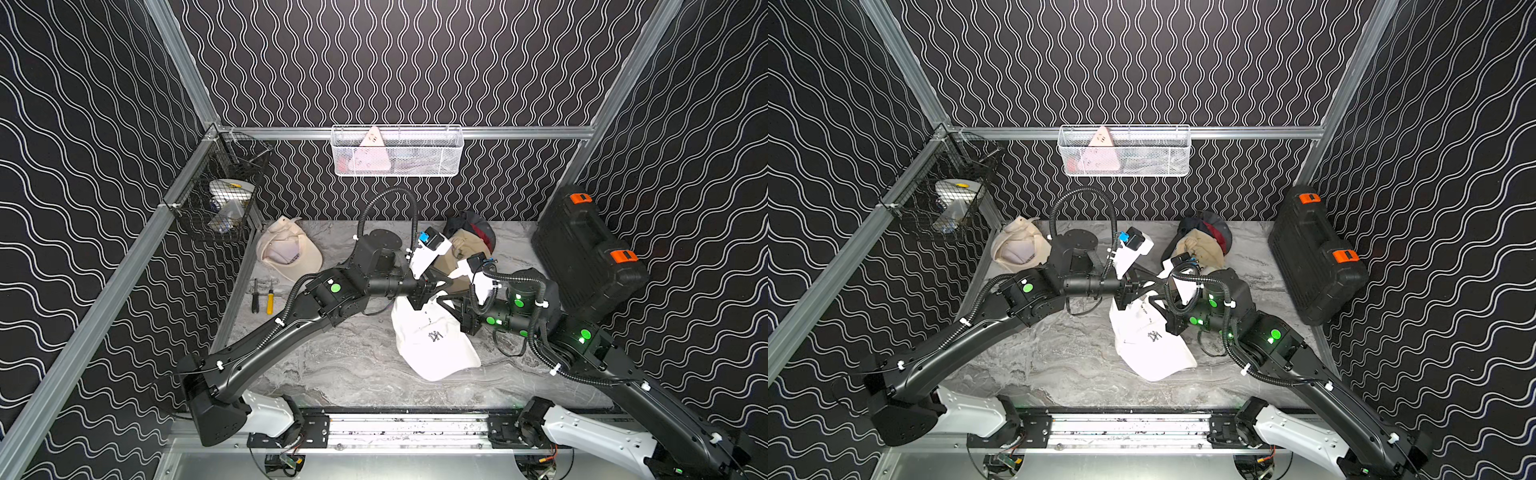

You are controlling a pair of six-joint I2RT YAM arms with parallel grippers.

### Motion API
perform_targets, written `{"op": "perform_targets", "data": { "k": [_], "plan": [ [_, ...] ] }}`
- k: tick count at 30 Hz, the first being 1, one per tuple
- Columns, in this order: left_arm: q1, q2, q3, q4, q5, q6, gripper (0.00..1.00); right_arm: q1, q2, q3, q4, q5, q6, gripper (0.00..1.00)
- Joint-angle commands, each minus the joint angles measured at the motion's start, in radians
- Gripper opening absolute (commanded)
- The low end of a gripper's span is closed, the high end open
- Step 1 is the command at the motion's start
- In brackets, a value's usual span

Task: Open the adjustable buckle of the baseball cap
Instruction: Open the adjustable buckle on the baseball cap.

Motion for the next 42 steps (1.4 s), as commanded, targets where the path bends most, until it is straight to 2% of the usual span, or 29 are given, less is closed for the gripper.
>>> {"op": "perform_targets", "data": {
  "k": [1,11,18,22,25,27,39,41,42],
  "plan": [
    [-0.001,-0.022,-0.01,0.029,-0.022,0.009,0.08,-0.001,-0.011,-0.005,0.003,0.054,0.029,0.0],
    [0.001,-0.089,-0.073,0.051,-0.044,0.002,0.07,-0.002,-0.022,0.004,-0.025,0.186,0.081,0.0],
    [0.0,-0.131,-0.125,0.06,-0.063,-0.002,0.07,-0.002,-0.032,0.009,-0.029,0.22,0.107,0.0],
    [0.0,-0.171,-0.171,0.104,-0.091,-0.006,0.21,-0.002,-0.025,0.019,-0.031,0.206,0.113,0.0],
    [0.001,-0.255,-0.252,0.211,-0.138,-0.018,0.42,-0.001,-0.018,0.028,-0.038,0.201,0.12,0.0],
    [0.0,-0.297,-0.285,0.256,-0.163,-0.015,0.48,-0.002,-0.013,0.036,-0.044,0.205,0.122,0.0],
    [0.0,-0.307,-0.368,0.25,-0.169,0.026,0.24,-0.002,0.007,0.097,-0.057,0.212,0.154,0.0],
    [0.001,-0.303,-0.379,0.255,-0.174,0.031,0.24,-0.001,0.011,0.103,-0.054,0.203,0.157,0.0],
    [0.001,-0.299,-0.38,0.255,-0.175,0.034,0.28,-0.002,0.012,0.105,-0.054,0.198,0.157,0.0]
  ]
}}
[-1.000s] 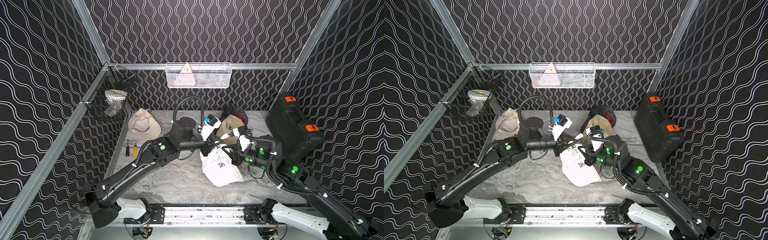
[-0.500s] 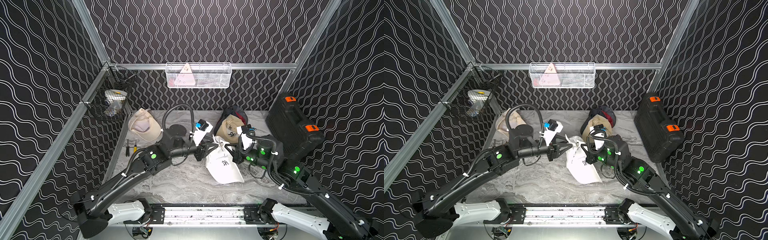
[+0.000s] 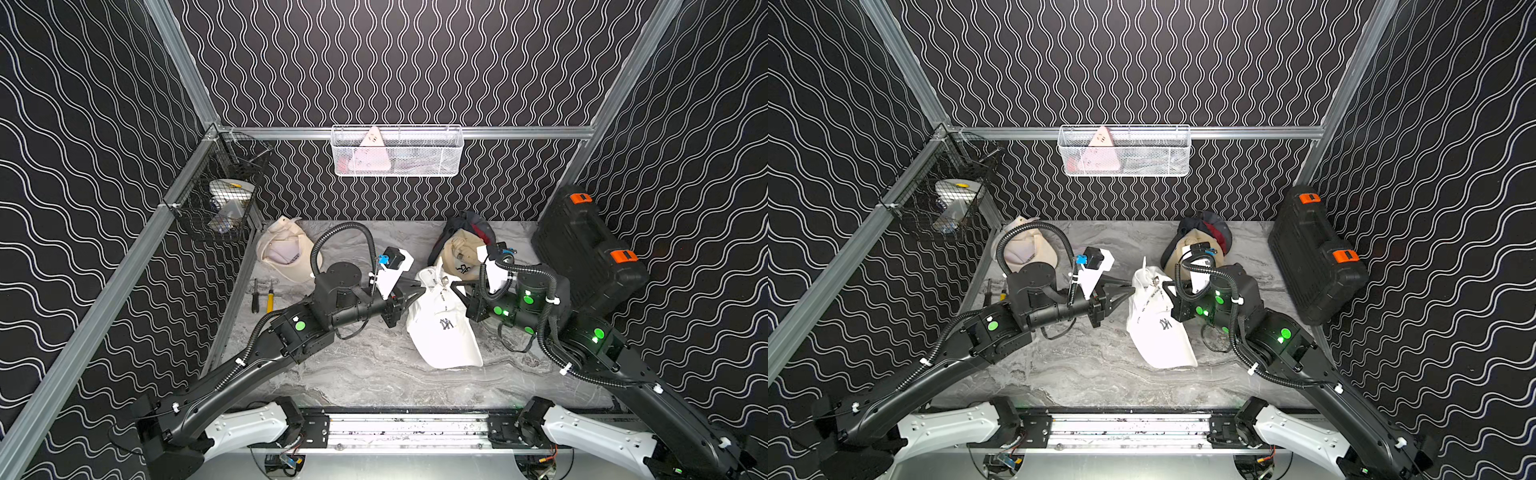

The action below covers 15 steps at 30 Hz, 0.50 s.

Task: Open the adjustable buckle of the baseball cap
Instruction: Open the adjustable buckle on the baseball cap.

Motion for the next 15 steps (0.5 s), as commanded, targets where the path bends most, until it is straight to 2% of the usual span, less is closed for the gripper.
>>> {"op": "perform_targets", "data": {
  "k": [1,7,15],
  "plan": [
    [0.001,0.01,-0.003,0.046,-0.006,0.022,0.34,0.0,0.006,0.018,0.016,-0.014,0.021,0.0],
    [0.0,0.055,0.018,0.058,0.02,0.027,0.44,0.0,0.016,0.023,0.03,-0.05,0.031,0.0],
    [0.001,0.091,0.024,0.092,0.03,0.022,0.45,0.001,0.019,0.022,0.041,-0.088,0.039,0.0]
  ]
}}
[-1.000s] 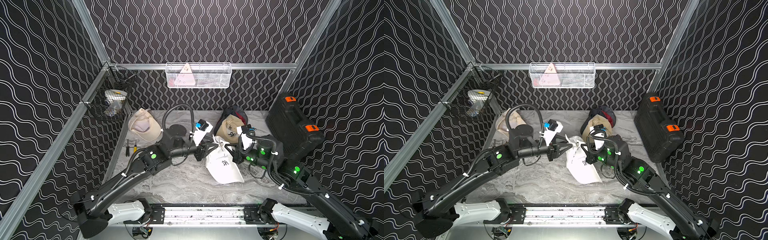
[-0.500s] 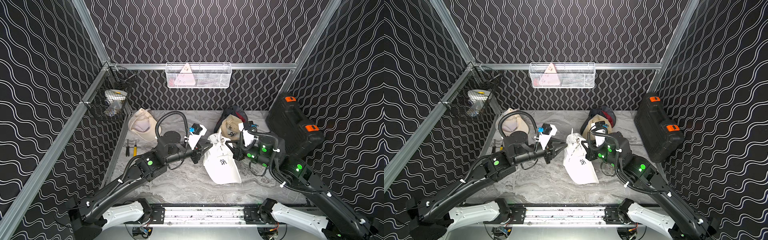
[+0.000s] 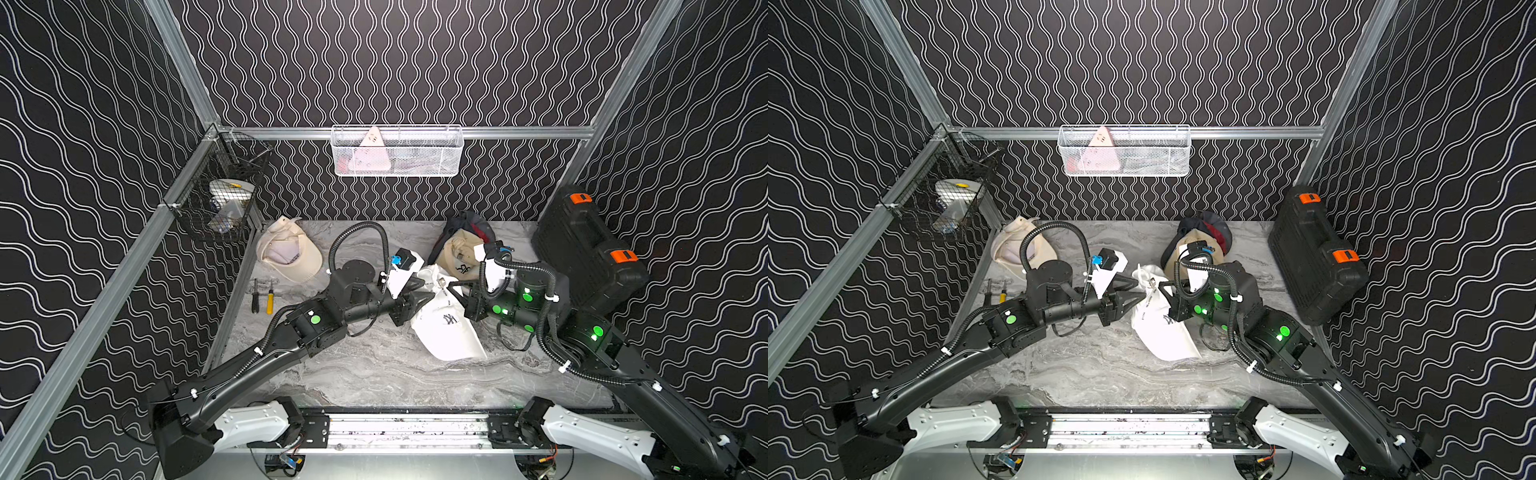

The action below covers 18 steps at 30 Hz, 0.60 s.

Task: Open the adjustable buckle of the baseball cap
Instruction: Open the adjustable buckle on the baseball cap.

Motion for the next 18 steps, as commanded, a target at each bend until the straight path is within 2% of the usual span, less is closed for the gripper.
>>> {"op": "perform_targets", "data": {
  "k": [1,8,12,15,18],
  "plan": [
    [0.0,0.009,0.015,0.061,0.014,0.012,0.45,0.001,0.005,0.009,0.04,-0.03,0.016,0.0],
    [0.001,0.042,0.024,0.08,0.027,0.006,0.45,0.001,0.007,0.007,0.043,-0.05,0.017,0.0],
    [0.001,0.055,0.026,0.078,0.037,0.003,0.33,0.001,0.0,0.0,0.052,-0.055,0.023,0.0],
    [0.001,0.056,0.021,0.084,0.047,0.0,0.21,0.001,-0.001,-0.005,0.053,-0.055,0.024,0.0],
    [0.001,0.054,0.026,0.075,0.056,0.001,0.14,0.001,-0.002,-0.01,0.053,-0.048,0.024,0.0]
  ]
}}
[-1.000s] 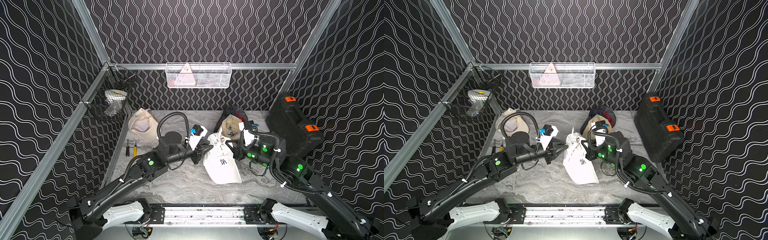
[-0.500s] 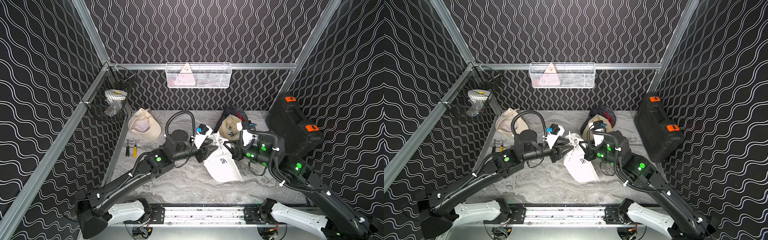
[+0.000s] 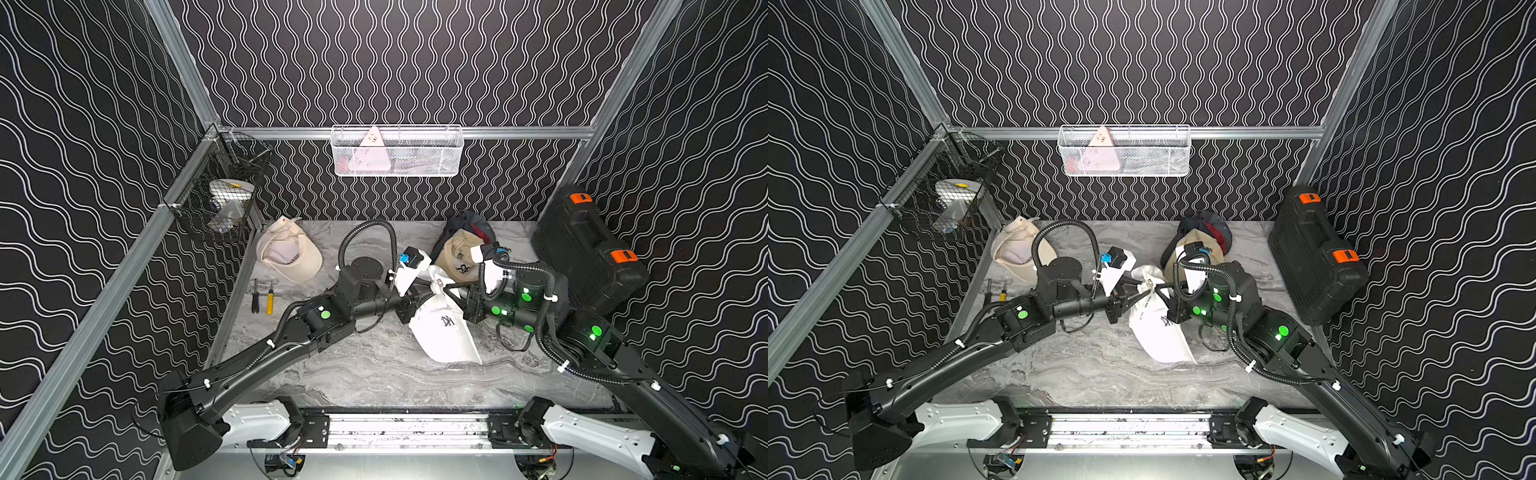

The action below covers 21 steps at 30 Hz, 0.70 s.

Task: Open the adjustable buckle of the baseball cap
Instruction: Open the adjustable buckle on the baseball cap.

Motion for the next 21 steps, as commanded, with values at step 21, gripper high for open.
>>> {"op": "perform_targets", "data": {
  "k": [21],
  "plan": [
    [0.001,0.006,0.104,-0.151,0.171,0.008,0.06,-0.002,-0.039,-0.041,-0.011,0.105,-0.122,0.0]
  ]
}}
